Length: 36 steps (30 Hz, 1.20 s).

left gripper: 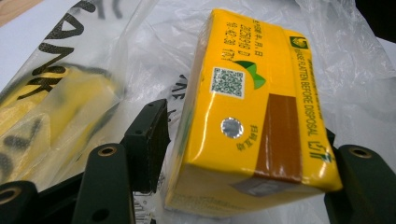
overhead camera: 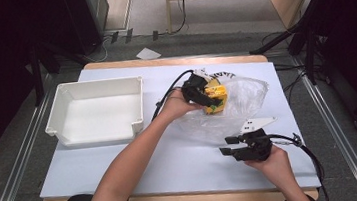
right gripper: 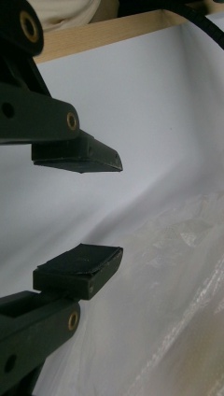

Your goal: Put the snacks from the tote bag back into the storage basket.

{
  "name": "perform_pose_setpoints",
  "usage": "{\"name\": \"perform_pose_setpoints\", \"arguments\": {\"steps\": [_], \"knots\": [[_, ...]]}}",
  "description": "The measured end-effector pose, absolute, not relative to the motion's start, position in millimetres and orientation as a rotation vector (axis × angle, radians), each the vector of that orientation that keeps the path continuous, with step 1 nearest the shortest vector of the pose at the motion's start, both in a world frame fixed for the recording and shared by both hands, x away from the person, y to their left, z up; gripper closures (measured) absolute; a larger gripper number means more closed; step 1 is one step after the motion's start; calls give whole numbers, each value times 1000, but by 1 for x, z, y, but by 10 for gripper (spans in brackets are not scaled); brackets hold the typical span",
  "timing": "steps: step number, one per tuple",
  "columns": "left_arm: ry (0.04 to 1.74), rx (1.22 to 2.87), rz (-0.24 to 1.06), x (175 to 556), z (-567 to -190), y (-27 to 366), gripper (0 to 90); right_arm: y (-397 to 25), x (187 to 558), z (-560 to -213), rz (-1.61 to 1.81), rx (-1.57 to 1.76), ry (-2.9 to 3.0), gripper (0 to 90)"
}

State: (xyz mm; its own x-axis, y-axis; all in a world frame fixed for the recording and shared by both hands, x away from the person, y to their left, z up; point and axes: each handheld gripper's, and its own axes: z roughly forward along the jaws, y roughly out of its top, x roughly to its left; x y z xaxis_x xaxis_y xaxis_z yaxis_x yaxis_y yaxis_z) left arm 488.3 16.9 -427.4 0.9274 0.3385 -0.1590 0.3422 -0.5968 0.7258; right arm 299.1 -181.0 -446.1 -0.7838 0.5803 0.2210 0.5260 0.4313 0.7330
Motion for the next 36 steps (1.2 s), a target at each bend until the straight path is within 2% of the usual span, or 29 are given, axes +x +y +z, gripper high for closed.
{"name": "perform_pose_setpoints", "arguments": {"steps": [13, 36], "knots": [[464, 2278, 77, 486, -428, 13, 517, -178, 299, -448, 1296, 1001, 2616, 533], [572, 2261, 32, 491, -415, 23, 531, -179, 300, -450, 1259, 966, 2634, 529]]}}
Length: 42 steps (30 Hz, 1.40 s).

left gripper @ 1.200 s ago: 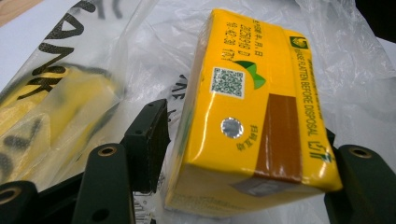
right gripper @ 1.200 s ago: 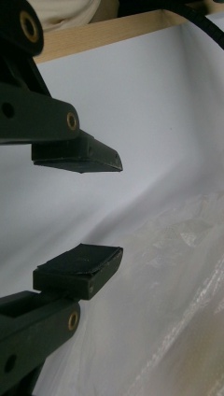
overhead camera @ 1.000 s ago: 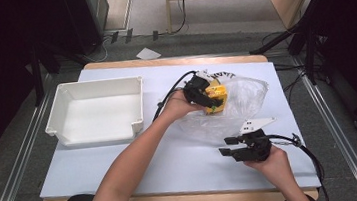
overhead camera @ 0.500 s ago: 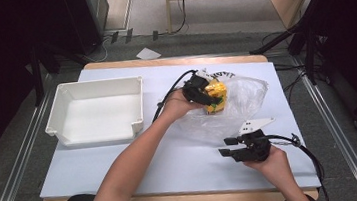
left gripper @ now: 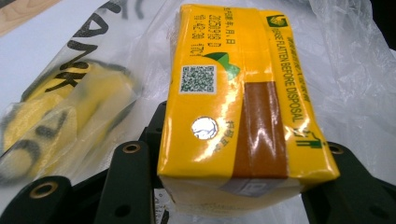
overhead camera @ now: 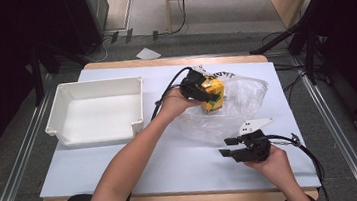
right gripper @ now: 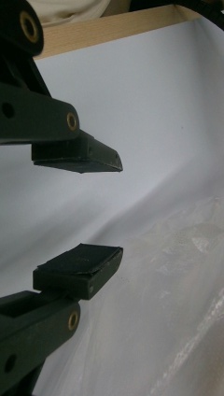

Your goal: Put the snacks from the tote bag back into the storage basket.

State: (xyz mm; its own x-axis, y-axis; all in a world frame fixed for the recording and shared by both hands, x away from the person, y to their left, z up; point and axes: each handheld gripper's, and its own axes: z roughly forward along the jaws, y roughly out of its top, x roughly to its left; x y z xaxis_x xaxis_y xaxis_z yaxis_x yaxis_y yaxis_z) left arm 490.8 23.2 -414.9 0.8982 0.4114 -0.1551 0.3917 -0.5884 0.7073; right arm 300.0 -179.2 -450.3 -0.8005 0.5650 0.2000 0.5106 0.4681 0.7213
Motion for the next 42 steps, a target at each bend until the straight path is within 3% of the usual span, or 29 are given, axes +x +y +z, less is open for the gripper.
{"name": "perform_pose_setpoints", "arguments": {"steps": [28, 42], "knots": [[586, 2257, 48, 464, -363, 59, 529, -178, 299, -446, 1329, 962, 2622, 525], [613, 2231, 23, 443, -361, 87, 528, -174, 297, -450, 1310, 945, 2616, 517]]}}
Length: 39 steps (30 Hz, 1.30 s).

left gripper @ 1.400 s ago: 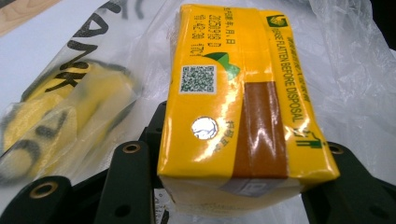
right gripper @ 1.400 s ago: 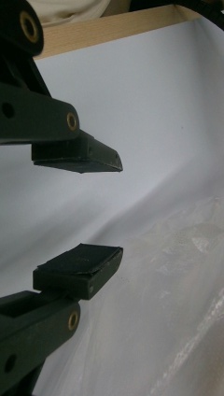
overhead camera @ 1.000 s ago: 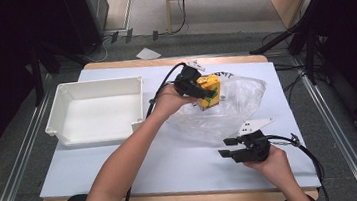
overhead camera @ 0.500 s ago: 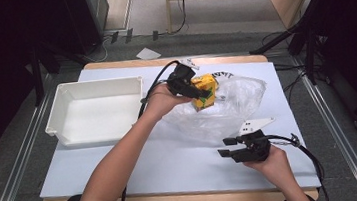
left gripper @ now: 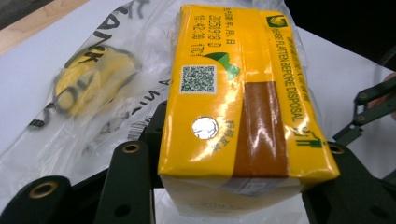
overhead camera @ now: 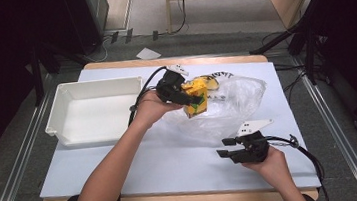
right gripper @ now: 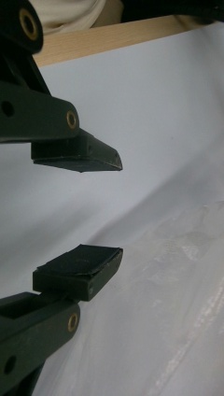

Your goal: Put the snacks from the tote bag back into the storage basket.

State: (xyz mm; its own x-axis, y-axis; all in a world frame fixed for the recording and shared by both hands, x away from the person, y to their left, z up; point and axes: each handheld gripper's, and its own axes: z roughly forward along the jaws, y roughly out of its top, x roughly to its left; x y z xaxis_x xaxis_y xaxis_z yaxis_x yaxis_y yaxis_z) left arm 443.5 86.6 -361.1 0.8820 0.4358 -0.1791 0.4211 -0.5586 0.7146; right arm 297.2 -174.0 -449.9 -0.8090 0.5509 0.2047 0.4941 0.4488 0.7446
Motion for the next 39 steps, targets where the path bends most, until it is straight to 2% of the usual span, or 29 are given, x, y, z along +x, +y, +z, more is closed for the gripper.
{"name": "perform_pose_setpoints", "arguments": {"steps": [39], "knots": [[685, 2176, 76, 441, -336, 142, 528, -169, 296, -455, 1306, 899, 2650, 500]]}}
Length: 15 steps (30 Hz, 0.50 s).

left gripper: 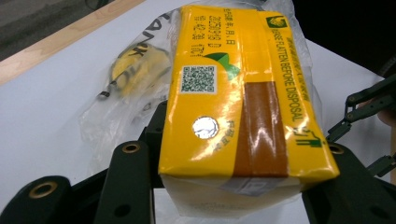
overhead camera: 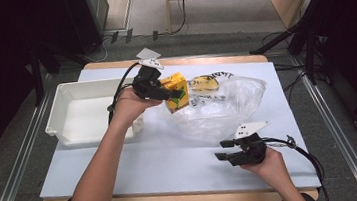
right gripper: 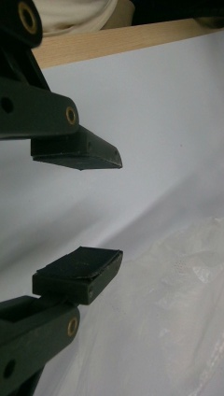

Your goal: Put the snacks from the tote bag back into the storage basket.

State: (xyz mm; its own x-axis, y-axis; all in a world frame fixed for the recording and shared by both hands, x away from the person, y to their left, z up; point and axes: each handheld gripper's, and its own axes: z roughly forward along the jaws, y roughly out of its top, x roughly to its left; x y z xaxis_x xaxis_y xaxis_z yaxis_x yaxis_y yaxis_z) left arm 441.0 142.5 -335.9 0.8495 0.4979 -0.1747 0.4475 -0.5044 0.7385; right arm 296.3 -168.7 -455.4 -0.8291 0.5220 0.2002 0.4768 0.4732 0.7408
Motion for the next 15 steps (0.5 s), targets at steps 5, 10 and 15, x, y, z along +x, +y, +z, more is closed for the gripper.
{"name": "perform_pose_setpoints", "arguments": {"steps": [5, 10, 15], "knots": [[695, 2187, 85, 442, -335, 149, 528, -168, 298, -456, 1308, 906, 2647, 499], [716, 2185, 83, 443, -335, 157, 527, -168, 299, -457, 1291, 904, 2656, 500], [744, 2181, 104, 443, -334, 166, 527, -168, 300, -458, 1298, 893, 2658, 499]]}}
